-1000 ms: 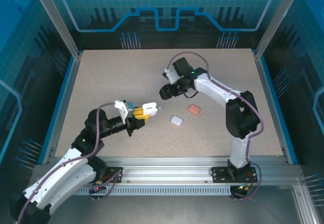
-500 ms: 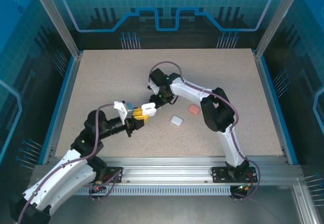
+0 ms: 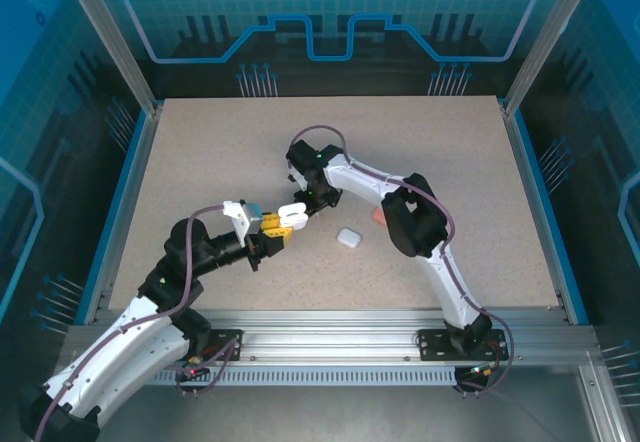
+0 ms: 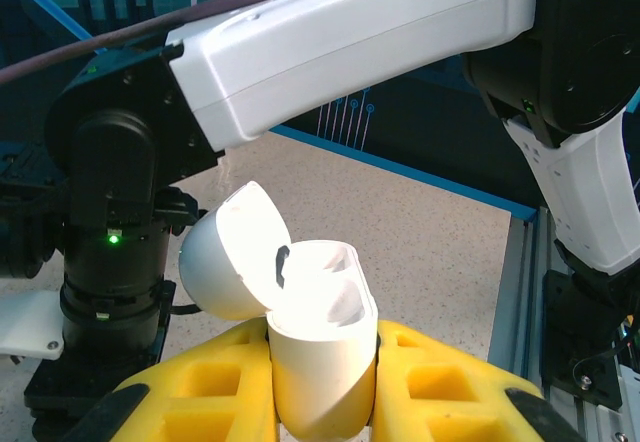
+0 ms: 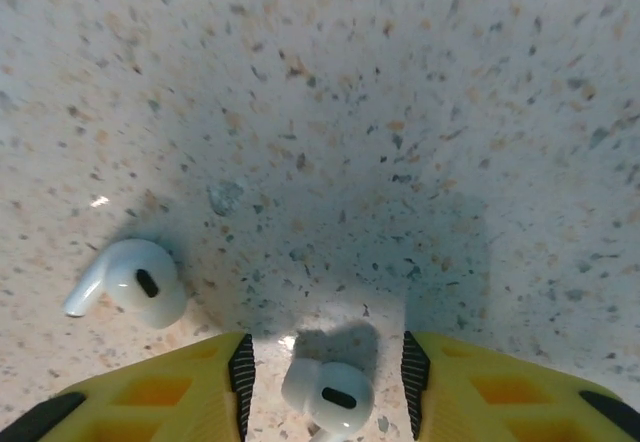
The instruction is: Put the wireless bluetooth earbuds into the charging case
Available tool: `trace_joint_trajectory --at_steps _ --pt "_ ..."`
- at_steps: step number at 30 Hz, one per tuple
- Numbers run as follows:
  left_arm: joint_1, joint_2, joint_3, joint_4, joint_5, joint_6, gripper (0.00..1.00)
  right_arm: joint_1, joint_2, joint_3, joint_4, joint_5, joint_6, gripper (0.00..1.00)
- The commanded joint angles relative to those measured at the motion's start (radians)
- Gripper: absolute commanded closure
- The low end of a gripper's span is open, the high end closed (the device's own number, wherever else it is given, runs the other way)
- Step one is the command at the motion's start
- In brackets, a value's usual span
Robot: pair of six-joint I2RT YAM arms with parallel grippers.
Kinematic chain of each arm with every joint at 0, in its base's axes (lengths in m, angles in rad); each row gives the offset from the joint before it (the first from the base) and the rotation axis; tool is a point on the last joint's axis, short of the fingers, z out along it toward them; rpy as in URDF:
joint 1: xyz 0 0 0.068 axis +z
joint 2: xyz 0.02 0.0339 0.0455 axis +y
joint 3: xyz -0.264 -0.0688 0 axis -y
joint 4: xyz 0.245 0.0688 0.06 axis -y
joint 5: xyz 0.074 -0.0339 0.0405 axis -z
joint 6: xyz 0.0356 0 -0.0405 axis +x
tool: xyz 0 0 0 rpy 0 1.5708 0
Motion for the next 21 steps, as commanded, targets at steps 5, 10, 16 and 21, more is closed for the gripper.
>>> trace_joint_trajectory --at_steps 5,10,16,21 --pt "-0.004 -0.014 -0.012 0.004 -0.015 0.012 0.97 0.012 0.032 0.022 -0.053 -0.001 0.014 0.58" --pt "-0.005 -0.013 -0.011 0.004 -0.017 0.012 0.97 0.014 0.032 0.017 -0.064 -0.01 0.015 0.62" --pt "-0.004 -0.013 -0.012 0.005 -0.018 0.012 0.96 0.021 0.02 0.004 -0.069 -0.006 0.014 0.65" --pt "-0.004 -0.013 -0.011 0.004 -0.018 0.012 0.96 0.025 0.031 0.011 -0.076 -0.005 0.011 0.69"
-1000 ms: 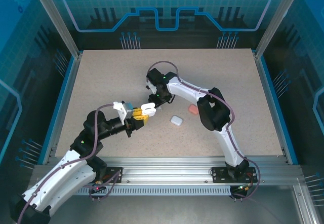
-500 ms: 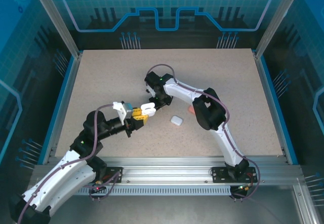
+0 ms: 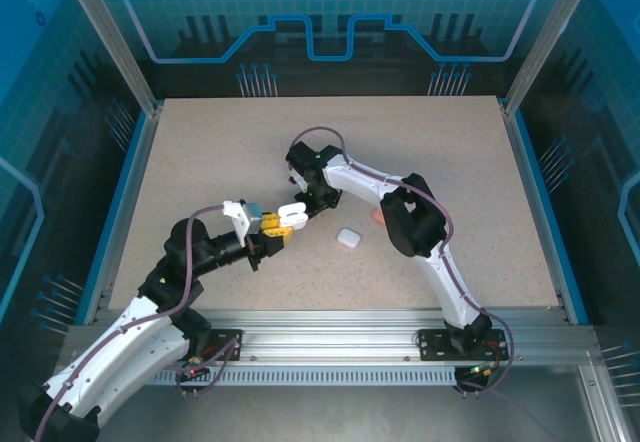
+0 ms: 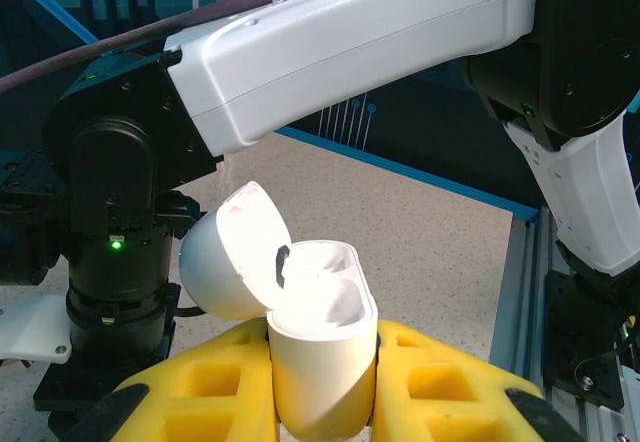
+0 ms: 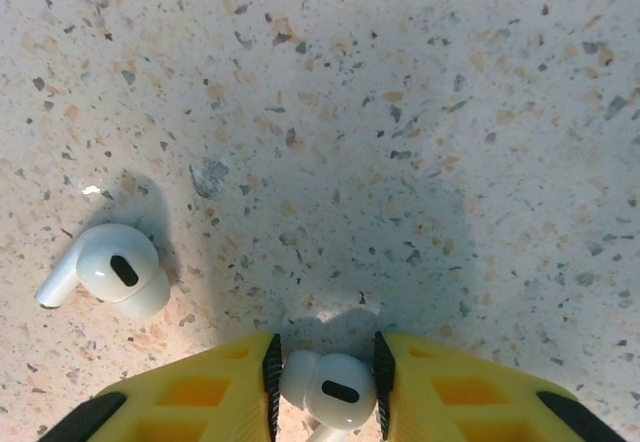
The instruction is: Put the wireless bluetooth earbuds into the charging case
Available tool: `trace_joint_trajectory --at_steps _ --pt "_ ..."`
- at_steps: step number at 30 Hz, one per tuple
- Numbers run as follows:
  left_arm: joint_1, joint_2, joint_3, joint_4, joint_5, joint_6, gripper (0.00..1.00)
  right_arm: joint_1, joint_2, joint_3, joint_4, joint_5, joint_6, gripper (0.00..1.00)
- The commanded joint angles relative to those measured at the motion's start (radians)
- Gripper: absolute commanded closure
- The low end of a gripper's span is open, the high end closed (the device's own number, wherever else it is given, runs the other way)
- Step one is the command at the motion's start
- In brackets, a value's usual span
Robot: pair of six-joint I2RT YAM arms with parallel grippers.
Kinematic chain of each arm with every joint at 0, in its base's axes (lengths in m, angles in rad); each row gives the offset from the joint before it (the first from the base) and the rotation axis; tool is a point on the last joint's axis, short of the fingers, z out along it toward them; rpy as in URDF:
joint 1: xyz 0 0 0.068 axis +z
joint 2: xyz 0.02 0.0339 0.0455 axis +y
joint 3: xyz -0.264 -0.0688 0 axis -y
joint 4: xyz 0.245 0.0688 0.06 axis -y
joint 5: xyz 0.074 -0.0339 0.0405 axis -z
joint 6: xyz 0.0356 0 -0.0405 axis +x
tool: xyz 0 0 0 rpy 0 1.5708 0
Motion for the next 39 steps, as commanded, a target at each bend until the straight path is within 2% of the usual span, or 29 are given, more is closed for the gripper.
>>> trace_joint_trajectory --at_steps 1,11,20,30,39 --pt "-0.005 -0.014 -0.01 0.002 -0.014 0.012 0.96 0.021 0.024 0.005 -0.053 -0.011 0.008 0.69" --pt "-0.005 -0.015 -0.013 0.003 -0.017 0.01 0.96 0.019 -0.028 -0.046 -0.015 -0.005 0.009 0.74" --pt "-0.005 -0.014 -0.015 0.01 -0.018 -0.002 0.96 0.007 -0.171 -0.15 0.066 0.004 0.003 0.74" --pt "-0.005 0.014 -0.034 0.082 0.001 -0.063 0.96 -0.02 -0.529 -0.443 0.296 0.022 -0.028 0.76" --pt "-0.005 0.128 -0.024 0.222 0.017 -0.133 0.97 -0.036 -0.877 -0.651 0.47 0.004 -0.058 0.76"
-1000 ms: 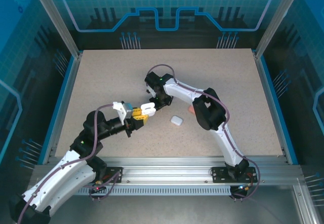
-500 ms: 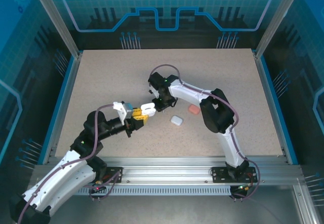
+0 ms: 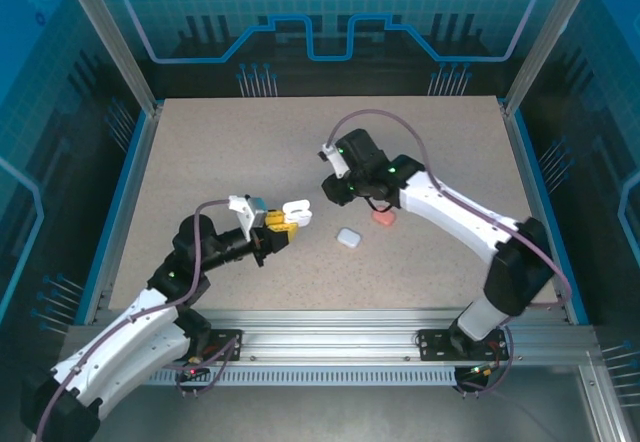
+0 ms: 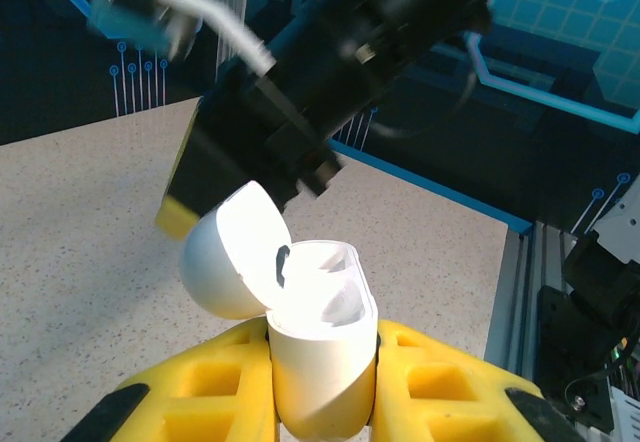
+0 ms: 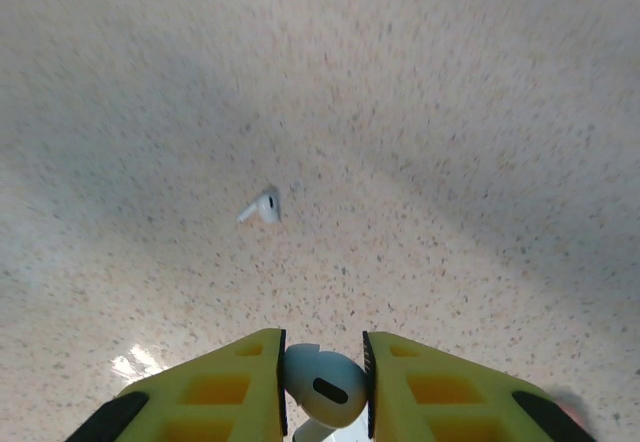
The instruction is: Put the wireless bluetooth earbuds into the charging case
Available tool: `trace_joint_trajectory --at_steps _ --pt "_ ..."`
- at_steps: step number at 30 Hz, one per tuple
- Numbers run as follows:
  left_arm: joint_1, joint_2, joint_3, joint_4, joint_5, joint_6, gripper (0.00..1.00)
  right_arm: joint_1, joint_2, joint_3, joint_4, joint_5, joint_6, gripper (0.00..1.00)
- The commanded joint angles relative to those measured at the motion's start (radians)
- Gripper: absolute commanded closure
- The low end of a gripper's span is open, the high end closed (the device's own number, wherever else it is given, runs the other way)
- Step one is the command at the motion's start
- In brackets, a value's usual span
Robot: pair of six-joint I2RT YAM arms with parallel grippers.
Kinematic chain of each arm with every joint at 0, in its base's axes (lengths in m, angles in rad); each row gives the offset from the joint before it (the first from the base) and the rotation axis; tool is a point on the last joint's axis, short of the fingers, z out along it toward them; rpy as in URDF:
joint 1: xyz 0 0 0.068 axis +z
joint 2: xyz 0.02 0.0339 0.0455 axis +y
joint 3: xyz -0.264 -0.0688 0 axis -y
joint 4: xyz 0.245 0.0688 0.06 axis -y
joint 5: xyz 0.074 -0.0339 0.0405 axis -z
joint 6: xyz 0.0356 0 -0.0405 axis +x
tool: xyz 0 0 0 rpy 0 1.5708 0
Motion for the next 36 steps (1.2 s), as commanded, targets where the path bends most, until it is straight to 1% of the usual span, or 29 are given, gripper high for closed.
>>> trace_joint_trajectory --at_steps 1,3,9,15,19,23,36 --pt "-0.005 0.04 0.004 0.112 0.022 -0.055 0.97 -0.007 -0.113 -0.066 0.114 -0.02 -0.023 0.76" --pt "-0.006 0.072 0.013 0.135 0.027 -0.069 0.97 -0.003 -0.185 -0.109 0.167 -0.026 -0.025 0.76" --pt "-0.03 0.158 0.037 0.2 0.031 -0.089 0.98 0.016 -0.364 -0.247 0.351 -0.104 -0.049 0.75" --pt "-0.061 0.214 0.054 0.247 0.018 -0.084 0.98 0.063 -0.458 -0.335 0.45 -0.114 -0.074 0.75" --pt "-0.072 0.234 0.065 0.257 0.015 -0.077 0.98 0.101 -0.476 -0.363 0.487 -0.099 -0.089 0.76" --pt "-0.074 0.239 0.068 0.267 0.008 -0.075 0.98 0.132 -0.464 -0.364 0.471 -0.07 -0.101 0.76" --pt "-0.077 0.232 0.07 0.282 -0.002 -0.077 0.98 0.178 -0.416 -0.367 0.457 -0.024 -0.127 0.76"
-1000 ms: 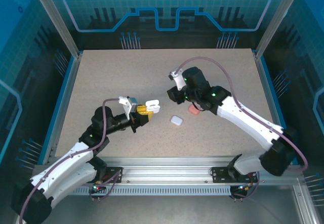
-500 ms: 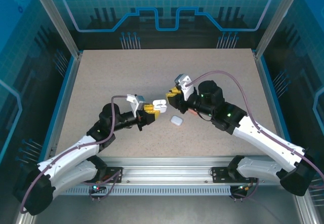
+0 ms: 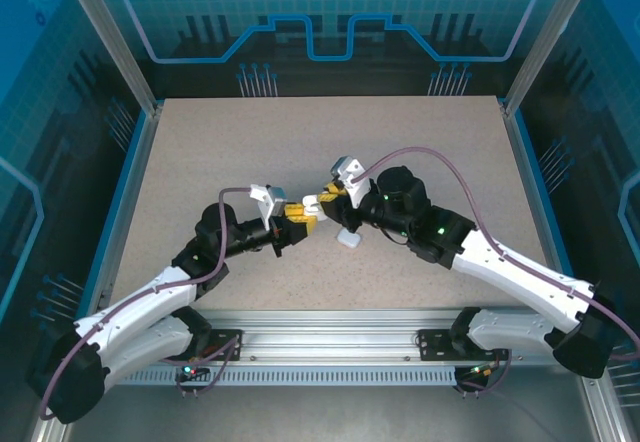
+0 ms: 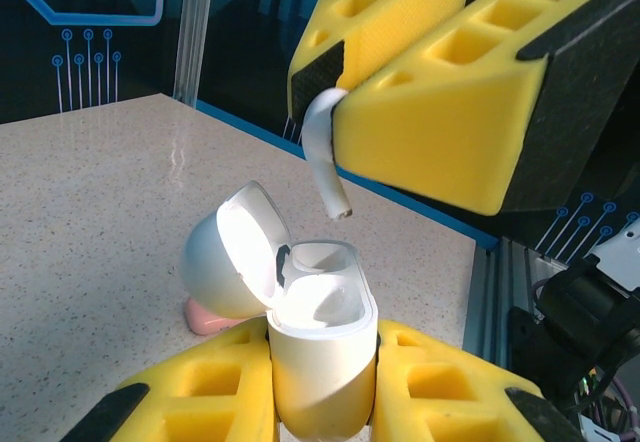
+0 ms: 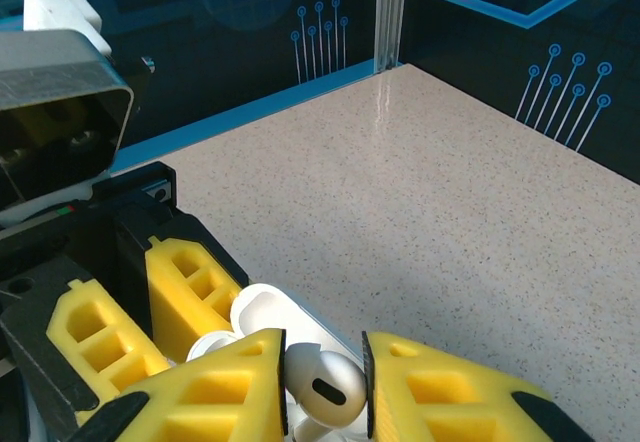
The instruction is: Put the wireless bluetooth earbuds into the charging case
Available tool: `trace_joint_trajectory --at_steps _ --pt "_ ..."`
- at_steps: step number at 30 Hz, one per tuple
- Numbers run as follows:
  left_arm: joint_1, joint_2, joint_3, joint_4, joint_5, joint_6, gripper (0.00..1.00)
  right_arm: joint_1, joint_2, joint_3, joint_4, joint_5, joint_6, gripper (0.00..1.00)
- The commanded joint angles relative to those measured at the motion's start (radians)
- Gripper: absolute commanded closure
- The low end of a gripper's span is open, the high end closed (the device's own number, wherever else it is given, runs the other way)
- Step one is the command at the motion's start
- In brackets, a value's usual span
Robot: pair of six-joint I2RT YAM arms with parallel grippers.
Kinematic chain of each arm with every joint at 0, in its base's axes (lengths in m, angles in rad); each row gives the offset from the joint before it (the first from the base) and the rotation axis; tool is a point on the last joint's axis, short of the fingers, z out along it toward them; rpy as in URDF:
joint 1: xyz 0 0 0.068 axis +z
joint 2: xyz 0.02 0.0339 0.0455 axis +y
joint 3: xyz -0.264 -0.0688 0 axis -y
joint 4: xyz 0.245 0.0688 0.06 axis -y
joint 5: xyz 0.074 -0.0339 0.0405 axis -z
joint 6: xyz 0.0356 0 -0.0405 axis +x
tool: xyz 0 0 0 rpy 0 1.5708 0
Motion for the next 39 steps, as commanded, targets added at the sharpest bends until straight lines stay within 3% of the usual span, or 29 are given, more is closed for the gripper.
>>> trace_joint_trajectory --at_steps 1,16,23,32,39 --pt "-0.008 -0.007 0.034 0.055 -0.008 -0.001 0.98 0.018 0.006 -0.01 0.021 0.03 -0.018 0.76" --pt "-0.008 -0.012 0.032 0.056 -0.014 -0.002 0.98 0.033 0.024 -0.003 -0.029 0.091 -0.047 0.76" --pt "-0.009 -0.013 0.033 0.055 -0.024 0.003 0.98 0.034 0.023 -0.004 -0.038 0.025 -0.025 0.75" --pt "-0.009 -0.013 0.031 0.058 -0.026 0.004 0.98 0.014 0.03 0.016 -0.095 -0.026 0.072 0.66" --pt "-0.01 -0.01 0.017 0.061 -0.022 0.012 0.98 -0.035 0.001 -0.006 -0.012 -0.143 0.148 0.5"
